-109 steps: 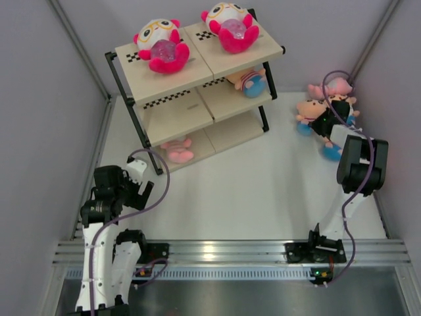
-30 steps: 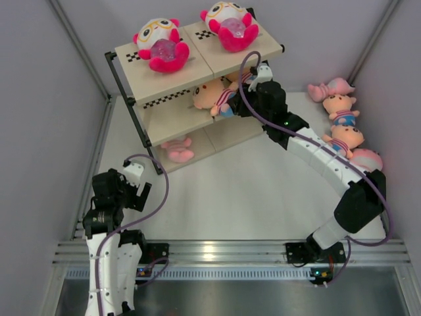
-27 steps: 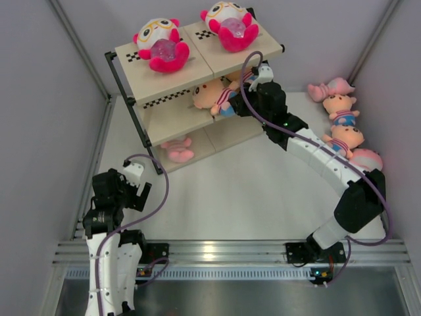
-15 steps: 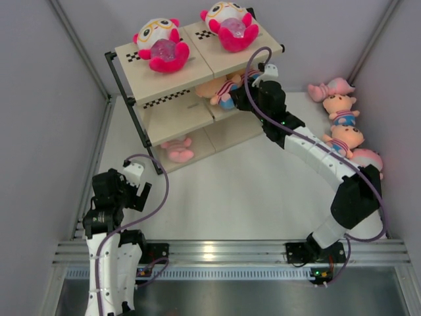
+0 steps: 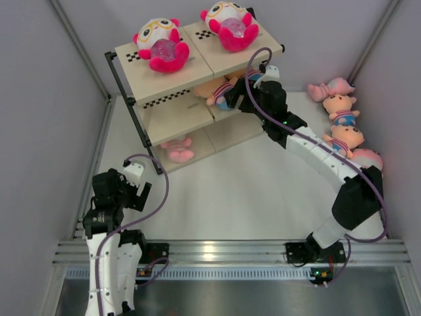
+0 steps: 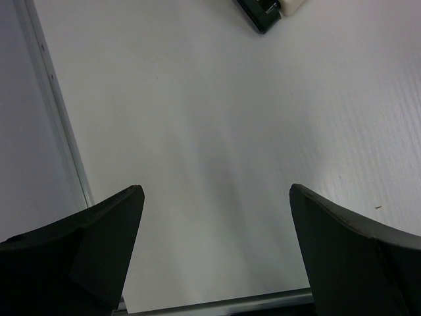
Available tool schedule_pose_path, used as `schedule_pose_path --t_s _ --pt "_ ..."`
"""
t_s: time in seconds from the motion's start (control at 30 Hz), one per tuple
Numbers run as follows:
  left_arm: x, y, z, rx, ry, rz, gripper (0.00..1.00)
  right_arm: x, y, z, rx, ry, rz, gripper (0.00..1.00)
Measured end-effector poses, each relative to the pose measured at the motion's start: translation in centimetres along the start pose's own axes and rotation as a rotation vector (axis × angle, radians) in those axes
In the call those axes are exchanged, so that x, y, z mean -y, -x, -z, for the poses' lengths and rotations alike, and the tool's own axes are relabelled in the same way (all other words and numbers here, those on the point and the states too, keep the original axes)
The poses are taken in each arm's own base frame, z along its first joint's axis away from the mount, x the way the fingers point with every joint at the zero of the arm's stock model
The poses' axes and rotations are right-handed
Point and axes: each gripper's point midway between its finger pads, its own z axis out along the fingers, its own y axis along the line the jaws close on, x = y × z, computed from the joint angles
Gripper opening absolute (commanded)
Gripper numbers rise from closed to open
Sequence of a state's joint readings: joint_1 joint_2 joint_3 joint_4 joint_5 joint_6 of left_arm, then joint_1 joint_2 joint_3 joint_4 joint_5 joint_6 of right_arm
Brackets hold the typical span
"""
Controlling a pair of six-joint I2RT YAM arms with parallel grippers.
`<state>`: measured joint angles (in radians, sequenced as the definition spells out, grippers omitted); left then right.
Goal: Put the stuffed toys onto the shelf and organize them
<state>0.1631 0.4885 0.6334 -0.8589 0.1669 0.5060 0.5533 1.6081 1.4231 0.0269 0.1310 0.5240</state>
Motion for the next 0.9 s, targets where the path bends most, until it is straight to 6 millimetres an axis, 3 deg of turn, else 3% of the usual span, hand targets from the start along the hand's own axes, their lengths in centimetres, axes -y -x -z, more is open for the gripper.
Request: schedule_pose_path --t_s 0.1,0.2,0.3,0.4,0.47,0.5,0.57,0.6,0.67,0.73,0.8,0.9 --pt "0.0 0.0 0.0 0.002 0.001 -0.001 0.99 0.0 1.2 2.4 -0.006 -0.013 0.045 0.90" --pt "0.0 0.0 0.0 0.002 0.001 0.000 0.99 0.0 4.0 6.4 0.033 -0.028 0.093 0.96" --pt "0.0 0.0 0.0 0.003 0.001 -0.001 0.99 1.3 6.5 11.1 0.085 -0.049 0.115 0.96" --pt "0.0 0.1 0.1 0.009 0.005 -0.002 0.99 6.6 8.8 14.8 0.148 -0.152 0.089 0.95" --pt "-0.1 0.1 0.2 0.013 0.008 -0.003 0.99 12.8 8.6 16.3 0.167 -0.281 0.048 0.96" --pt "-0.1 0.1 0.2 0.013 0.008 -0.003 0.99 15.8 7.9 16.9 0.162 -0.348 0.019 0.95" --pt "-0.1 0.1 0.2 0.014 0.008 -0.003 0.99 23.7 4.7 18.5 0.129 -0.534 -0.076 0.92" --pt "-0.1 0.2 0.2 0.015 0.009 -0.003 0.99 27.3 2.3 19.2 0.096 -0.615 -0.139 0.91" --pt "-0.1 0.2 0.3 0.017 0.011 -0.004 0.99 32.3 -2.5 21.1 0.042 -0.736 -0.260 0.90" --pt "-0.1 0.2 0.3 0.018 0.011 -0.004 0.99 35.6 -6.6 23.2 0.008 -0.843 -0.371 0.90" --pt "-0.1 0.2 0.2 0.018 0.010 -0.003 0.99 37.8 -9.0 24.7 0.012 -0.915 -0.464 0.89" --pt "-0.1 0.2 0.2 0.018 0.011 -0.003 0.99 39.2 -8.6 24.5 0.077 -0.923 -0.521 0.89"
